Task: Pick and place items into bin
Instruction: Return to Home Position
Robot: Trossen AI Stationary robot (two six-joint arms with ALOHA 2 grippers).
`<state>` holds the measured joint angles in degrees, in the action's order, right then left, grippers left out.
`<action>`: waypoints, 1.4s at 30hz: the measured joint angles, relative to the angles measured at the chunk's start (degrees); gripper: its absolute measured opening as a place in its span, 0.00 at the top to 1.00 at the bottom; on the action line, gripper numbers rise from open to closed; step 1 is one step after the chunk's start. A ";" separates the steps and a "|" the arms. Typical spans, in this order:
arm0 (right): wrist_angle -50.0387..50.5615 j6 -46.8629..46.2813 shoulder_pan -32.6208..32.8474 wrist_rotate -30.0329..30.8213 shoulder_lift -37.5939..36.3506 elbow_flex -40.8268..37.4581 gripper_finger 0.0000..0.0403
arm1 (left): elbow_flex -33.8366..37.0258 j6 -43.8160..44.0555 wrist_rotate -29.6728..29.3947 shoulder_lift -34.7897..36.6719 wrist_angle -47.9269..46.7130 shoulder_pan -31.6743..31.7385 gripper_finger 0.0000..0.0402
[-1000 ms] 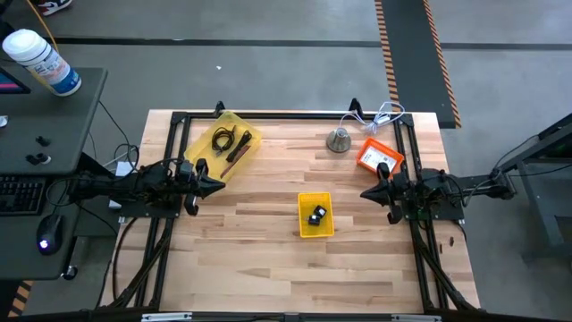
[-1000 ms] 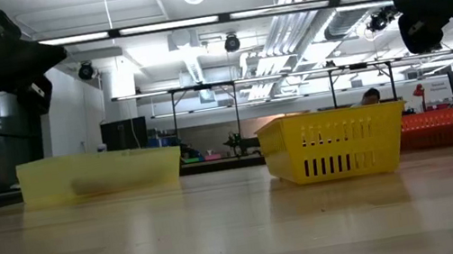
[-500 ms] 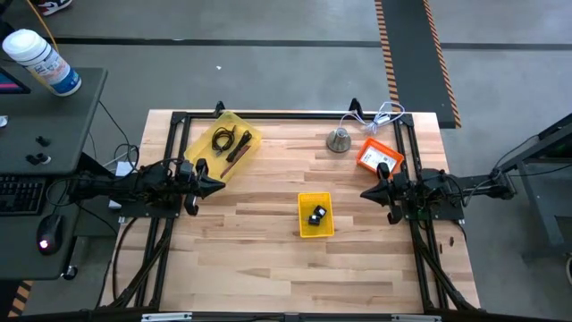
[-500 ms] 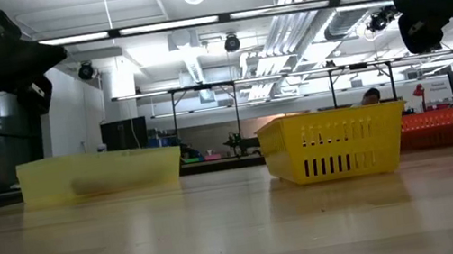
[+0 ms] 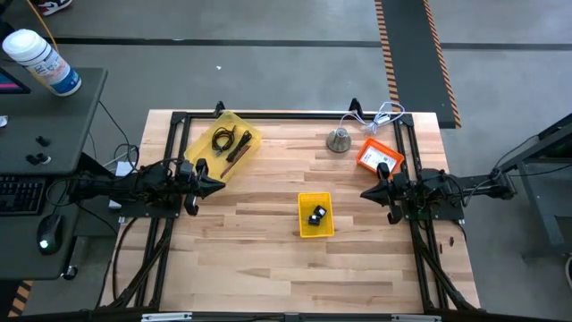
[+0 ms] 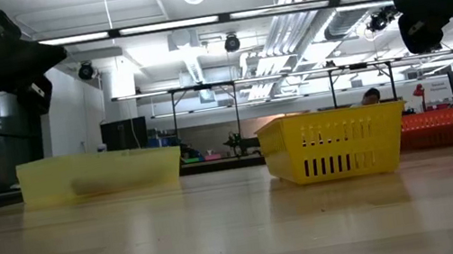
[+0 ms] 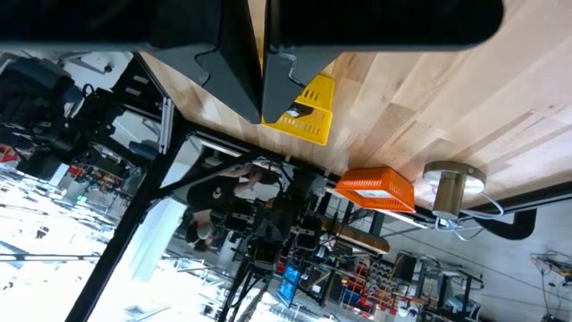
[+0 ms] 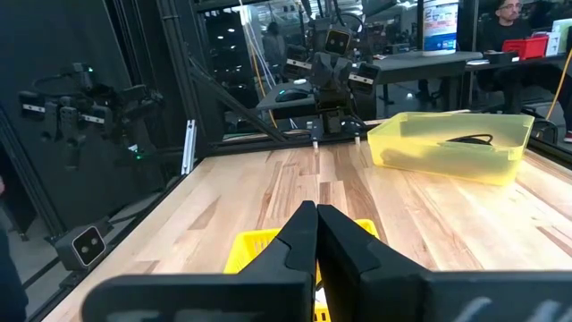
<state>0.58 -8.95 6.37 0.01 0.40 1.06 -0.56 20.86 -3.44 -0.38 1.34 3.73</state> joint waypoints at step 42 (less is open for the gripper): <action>0.00 0.01 0.00 -0.02 0.00 -0.07 0.99 | 0.00 0.01 0.00 -0.02 0.00 0.00 1.00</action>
<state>0.58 -8.94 6.37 -0.01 0.40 0.99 -0.56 20.88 -3.44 -0.40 1.34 3.73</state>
